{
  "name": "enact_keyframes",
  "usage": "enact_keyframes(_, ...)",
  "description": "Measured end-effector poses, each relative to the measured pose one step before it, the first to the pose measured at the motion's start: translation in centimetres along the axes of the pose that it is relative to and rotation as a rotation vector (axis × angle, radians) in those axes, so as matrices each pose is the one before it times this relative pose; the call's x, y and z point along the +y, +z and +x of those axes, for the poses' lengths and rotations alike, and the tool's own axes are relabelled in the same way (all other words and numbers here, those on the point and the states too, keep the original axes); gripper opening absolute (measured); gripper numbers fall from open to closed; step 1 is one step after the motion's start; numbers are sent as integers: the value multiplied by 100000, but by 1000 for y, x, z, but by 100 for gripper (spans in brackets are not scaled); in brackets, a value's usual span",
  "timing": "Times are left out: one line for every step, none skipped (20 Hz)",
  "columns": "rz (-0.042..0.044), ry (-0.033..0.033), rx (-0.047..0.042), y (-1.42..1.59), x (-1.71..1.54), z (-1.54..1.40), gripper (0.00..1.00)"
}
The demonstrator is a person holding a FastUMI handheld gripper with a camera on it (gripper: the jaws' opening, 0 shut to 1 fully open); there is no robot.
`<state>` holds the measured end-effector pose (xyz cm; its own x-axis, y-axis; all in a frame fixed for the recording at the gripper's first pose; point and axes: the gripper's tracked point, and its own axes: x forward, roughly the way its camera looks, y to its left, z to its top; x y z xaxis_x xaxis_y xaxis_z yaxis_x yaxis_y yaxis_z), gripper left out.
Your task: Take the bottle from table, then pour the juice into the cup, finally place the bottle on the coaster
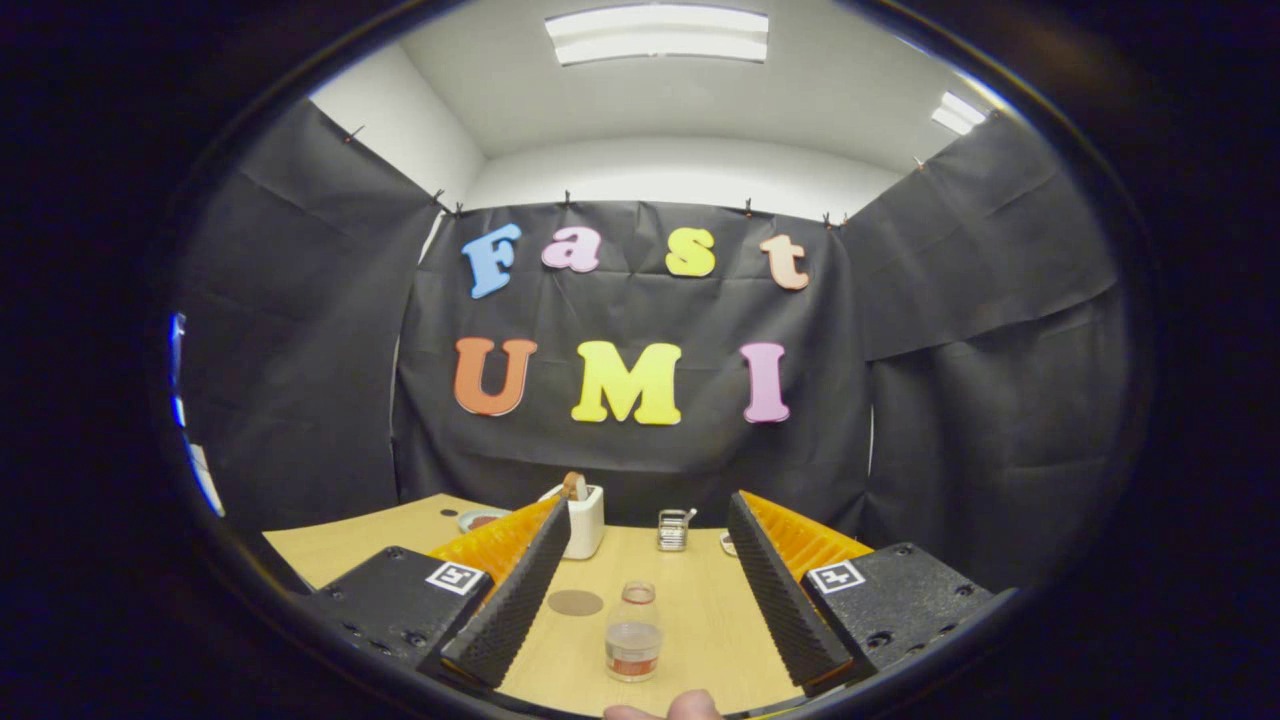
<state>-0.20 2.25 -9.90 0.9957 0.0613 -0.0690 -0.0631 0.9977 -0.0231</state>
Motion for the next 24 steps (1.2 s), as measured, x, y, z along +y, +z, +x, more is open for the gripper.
enact_keyframes(877,696,1000,-1138,154,19,100)
enact_keyframes(775,158,1287,-1217,-63,193,100)
enact_keyframes(507,387,1709,-1432,-93,212,100)
enact_keyframes(313,227,1542,-1305,-76,190,100)
enact_keyframes(373,420,1626,-1228,-1,212,100)
enact_keyframes(441,674,1421,-1288,45,226,100)
enact_keyframes(331,263,1730,-1161,-73,285,100)
enact_keyframes(70,262,2182,-1622,-125,234,100)
enact_keyframes(354,7,1834,-1382,-120,338,100)
enact_keyframes(473,-50,2110,-1453,-241,357,100)
enact_keyframes(378,108,2070,-1500,-98,407,100)
enact_keyframes(-728,-33,1962,-1418,6,401,100)
enact_keyframes(-1608,45,2186,-1308,-41,554,100)
enact_keyframes(-1561,-67,1725,-1271,-37,454,100)
enact_keyframes(-1041,140,1185,-832,-12,487,100)
enact_keyframes(-154,422,1186,-803,11,428,100)
enact_keyframes(624,122,1090,-615,-2,510,100)
enact_keyframes(1333,43,1711,-695,-148,537,100)
enact_keyframes(1883,146,1425,-577,-117,533,100)
enact_keyframes(1989,-115,1221,-343,-80,437,100)
enact_keyframes(1927,345,924,-298,-69,466,100)
enact_keyframes(1644,201,1077,-299,74,524,100)
enact_keyframes(1513,471,872,-162,51,523,100)
enact_keyframes(1511,460,692,-195,97,448,100)
